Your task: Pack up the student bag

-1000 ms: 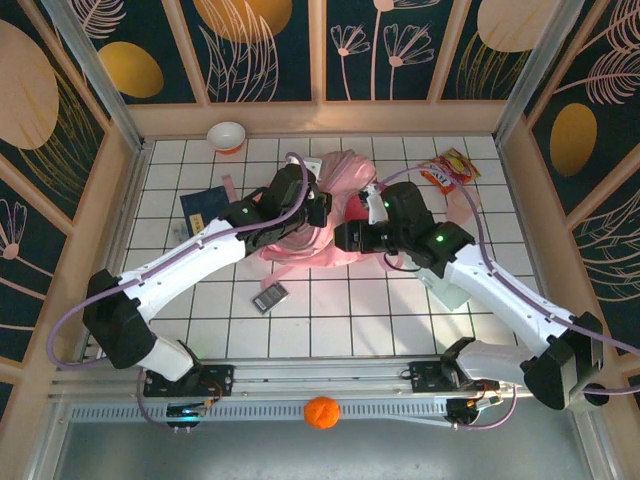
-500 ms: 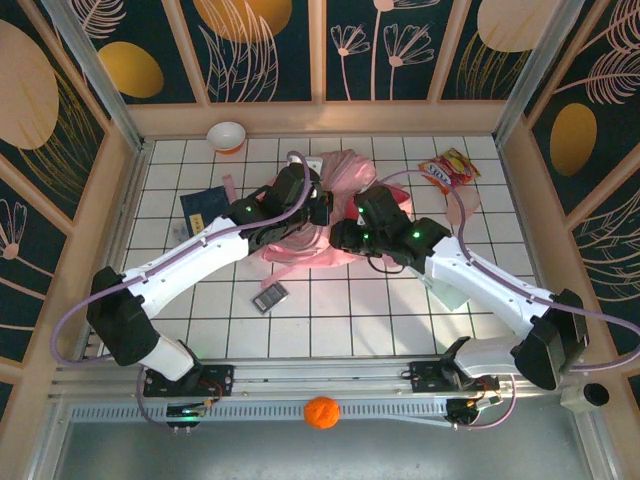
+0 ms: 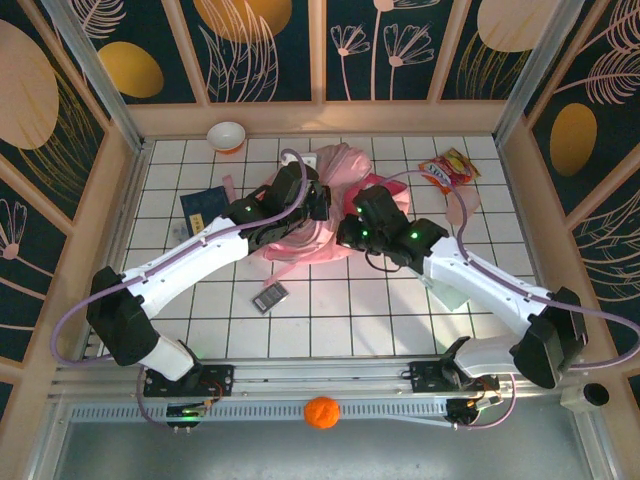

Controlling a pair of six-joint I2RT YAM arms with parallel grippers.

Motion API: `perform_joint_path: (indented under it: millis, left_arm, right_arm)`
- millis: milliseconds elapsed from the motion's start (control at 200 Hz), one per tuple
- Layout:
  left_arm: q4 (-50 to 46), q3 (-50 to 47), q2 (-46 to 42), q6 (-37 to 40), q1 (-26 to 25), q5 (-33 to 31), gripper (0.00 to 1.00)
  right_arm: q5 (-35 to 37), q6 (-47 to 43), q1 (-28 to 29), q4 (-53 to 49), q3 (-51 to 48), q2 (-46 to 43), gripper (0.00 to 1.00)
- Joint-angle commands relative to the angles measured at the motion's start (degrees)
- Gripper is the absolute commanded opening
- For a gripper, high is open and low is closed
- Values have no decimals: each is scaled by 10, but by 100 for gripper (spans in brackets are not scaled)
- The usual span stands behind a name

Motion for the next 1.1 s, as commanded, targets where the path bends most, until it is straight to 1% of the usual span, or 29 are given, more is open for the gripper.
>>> perform_joint_path:
  millis: [0,215,395,505,535,616,706,736,786,806,871,906,926,1016,1091]
  left_arm:
    - [123,33,-36,-51,2,-60,0]
    - [159,42,-25,-80,13,-91,0]
    - [161,48,-24,-69,26,-82,0]
    - [165,48,-28,-56,33,-63,0]
    - [167,47,-28,-44,32,-59,0]
    - [182,37,-35,-3,33,-33,0]
    - [192,13,-50,38,34,-11,0]
    - [193,6,-54,53,34,-3,0]
    - [198,-9,-63,73,34,13,0]
    - [203,-17,-67,80,35,20,0]
    - [223,-42,-80,102,35,52,0]
    - [233,-54,-87,109,35,68,0]
    - [237,-60,-90,115,35,78,0]
    - [245,-78,-99,126,35,98,0]
    - [264,-97,-110,131,35,111,0]
  right_arm:
    - [-26,15,23,30,-22,-13,0]
    - [-26,55,54,50,-58,-14,0]
    - [-24,73,57,61,-91,-41,0]
    - [-39,79,56,70,-107,-53,0]
    - [-39,75,56,70,-107,-59,9]
    - [-32,66,40,63,-103,-87,40]
    - [-53,66,-13,36,-98,-125,60]
    - [-61,67,-33,26,-98,-138,69]
    - [-72,72,-65,16,-100,-161,88]
    - [-77,71,-77,16,-101,-169,94]
    - [-90,74,-121,12,-104,-187,99]
    - [-103,74,-134,20,-106,-190,99]
    - [-115,74,-158,26,-108,-190,99]
    - [-162,90,-209,65,-117,-175,99]
    - [-183,116,-227,102,-125,-154,99]
